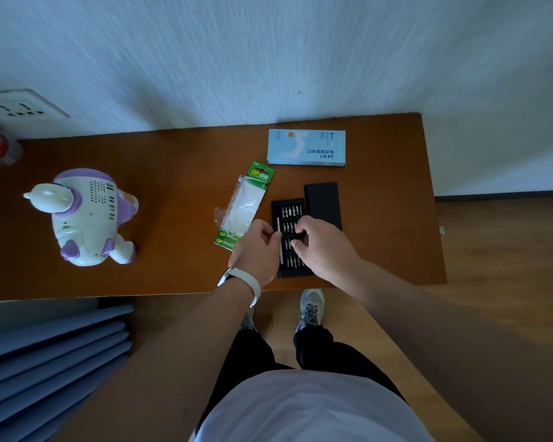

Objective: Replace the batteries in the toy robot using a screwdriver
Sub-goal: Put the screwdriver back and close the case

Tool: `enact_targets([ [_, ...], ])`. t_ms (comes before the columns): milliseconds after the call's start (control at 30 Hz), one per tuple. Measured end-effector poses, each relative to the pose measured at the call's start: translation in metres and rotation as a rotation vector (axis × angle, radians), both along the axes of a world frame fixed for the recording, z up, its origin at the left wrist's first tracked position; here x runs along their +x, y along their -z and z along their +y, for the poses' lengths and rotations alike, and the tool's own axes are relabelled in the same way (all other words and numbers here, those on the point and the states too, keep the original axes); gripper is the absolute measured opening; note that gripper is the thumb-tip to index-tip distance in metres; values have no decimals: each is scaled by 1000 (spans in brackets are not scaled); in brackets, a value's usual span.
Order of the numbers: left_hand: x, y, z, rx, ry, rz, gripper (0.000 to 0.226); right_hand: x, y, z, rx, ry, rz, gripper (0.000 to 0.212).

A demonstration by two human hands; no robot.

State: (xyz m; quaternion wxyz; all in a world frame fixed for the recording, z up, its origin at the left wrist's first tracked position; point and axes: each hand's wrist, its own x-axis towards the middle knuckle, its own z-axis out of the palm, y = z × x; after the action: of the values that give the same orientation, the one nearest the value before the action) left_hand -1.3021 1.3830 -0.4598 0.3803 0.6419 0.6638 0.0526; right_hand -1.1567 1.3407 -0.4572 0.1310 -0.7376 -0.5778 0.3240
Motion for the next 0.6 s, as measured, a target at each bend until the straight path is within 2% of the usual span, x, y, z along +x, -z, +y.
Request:
enact_targets([
  [233, 1, -6, 1, -12, 16, 26, 15, 1, -7, -2, 1, -22, 15, 27],
  [433, 2, -16, -8, -16, -9, 0, 37, 17, -4, -14, 101, 115, -73, 20],
  [600, 3, -20, -16, -61, -5, -1, 53, 25, -1, -24, 55, 210, -213, 43],
])
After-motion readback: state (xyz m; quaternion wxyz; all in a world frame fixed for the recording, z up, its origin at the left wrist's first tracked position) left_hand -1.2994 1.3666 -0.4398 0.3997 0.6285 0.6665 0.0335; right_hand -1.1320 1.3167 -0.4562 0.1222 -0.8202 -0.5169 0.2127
